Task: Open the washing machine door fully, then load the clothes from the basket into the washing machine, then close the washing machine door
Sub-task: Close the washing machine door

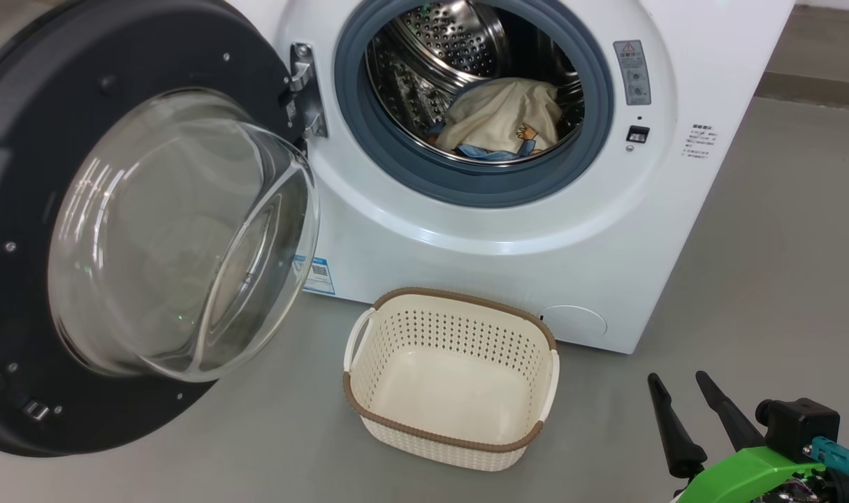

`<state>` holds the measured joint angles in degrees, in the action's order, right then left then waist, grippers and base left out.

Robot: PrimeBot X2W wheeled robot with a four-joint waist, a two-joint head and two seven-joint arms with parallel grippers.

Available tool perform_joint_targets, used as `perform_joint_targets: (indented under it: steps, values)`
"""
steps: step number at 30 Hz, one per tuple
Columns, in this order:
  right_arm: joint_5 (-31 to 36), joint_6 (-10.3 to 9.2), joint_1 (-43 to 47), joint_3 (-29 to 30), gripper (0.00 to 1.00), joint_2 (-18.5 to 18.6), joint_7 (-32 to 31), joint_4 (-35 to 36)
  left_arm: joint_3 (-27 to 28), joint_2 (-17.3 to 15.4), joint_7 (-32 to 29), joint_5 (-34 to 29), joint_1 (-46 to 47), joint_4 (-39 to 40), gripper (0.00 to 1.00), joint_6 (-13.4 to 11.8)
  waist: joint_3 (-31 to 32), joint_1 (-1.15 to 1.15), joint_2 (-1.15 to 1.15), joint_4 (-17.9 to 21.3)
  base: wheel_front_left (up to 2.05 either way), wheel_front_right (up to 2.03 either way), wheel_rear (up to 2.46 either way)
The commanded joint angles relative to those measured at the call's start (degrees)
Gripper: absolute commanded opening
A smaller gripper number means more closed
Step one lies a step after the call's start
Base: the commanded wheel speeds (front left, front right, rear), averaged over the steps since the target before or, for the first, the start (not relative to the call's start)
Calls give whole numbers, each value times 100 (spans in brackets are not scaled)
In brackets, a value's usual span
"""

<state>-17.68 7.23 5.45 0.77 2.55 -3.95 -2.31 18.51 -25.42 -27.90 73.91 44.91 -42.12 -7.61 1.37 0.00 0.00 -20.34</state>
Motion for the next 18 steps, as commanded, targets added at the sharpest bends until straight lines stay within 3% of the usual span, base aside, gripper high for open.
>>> perform_joint_targets:
  steps: [1,18]
  values:
    - [-27,25,-100,-97,100,65,36,153,96,-348,-85,55,203,89,0,20,-22,0,0,30,0,0,0]
    - [-36,25,-153,-102,100,50,26,120,-300,-493,-976,52,160,3,0,364,-120,0,0,-5,0,0,0]
